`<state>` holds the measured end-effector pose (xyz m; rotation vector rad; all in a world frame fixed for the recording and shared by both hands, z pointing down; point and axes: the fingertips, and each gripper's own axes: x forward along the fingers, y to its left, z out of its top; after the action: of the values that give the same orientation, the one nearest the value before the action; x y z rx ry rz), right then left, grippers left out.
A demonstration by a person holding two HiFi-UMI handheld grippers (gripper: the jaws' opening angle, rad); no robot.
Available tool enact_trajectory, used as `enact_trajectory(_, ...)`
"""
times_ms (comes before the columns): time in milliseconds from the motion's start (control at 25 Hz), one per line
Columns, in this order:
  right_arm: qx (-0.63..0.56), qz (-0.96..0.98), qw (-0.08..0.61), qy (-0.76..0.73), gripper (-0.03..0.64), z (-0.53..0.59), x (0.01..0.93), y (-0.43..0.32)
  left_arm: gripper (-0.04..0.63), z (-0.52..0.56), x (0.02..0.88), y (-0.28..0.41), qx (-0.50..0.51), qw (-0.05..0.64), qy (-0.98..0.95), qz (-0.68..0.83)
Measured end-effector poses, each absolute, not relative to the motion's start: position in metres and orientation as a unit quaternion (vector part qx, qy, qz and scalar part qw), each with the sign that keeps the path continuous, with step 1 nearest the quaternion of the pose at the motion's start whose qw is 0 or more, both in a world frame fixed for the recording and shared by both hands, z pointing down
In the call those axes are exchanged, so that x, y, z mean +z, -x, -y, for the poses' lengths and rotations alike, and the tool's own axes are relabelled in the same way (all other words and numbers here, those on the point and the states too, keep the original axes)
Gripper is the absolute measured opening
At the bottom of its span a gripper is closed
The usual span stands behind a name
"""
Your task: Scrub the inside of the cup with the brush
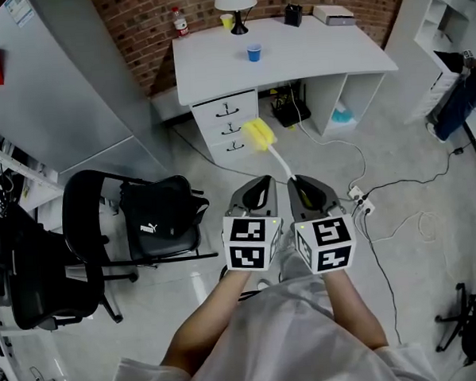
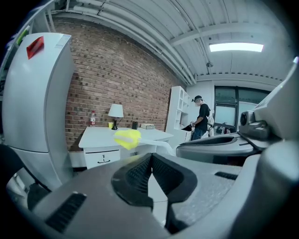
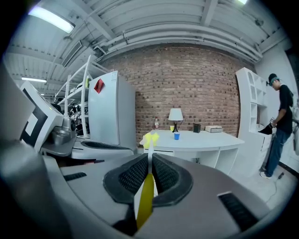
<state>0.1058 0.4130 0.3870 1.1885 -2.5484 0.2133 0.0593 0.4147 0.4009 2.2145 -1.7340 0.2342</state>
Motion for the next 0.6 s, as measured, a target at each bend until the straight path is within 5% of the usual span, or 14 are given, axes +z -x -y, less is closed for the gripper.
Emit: enact_trajectory(600,0.093,0.896,0.156,-0.406,0.025,-0.303,0.402,-0.105,0.009,-0.304,0.411,-0.057,0.098,0.159,-0.766,0.615)
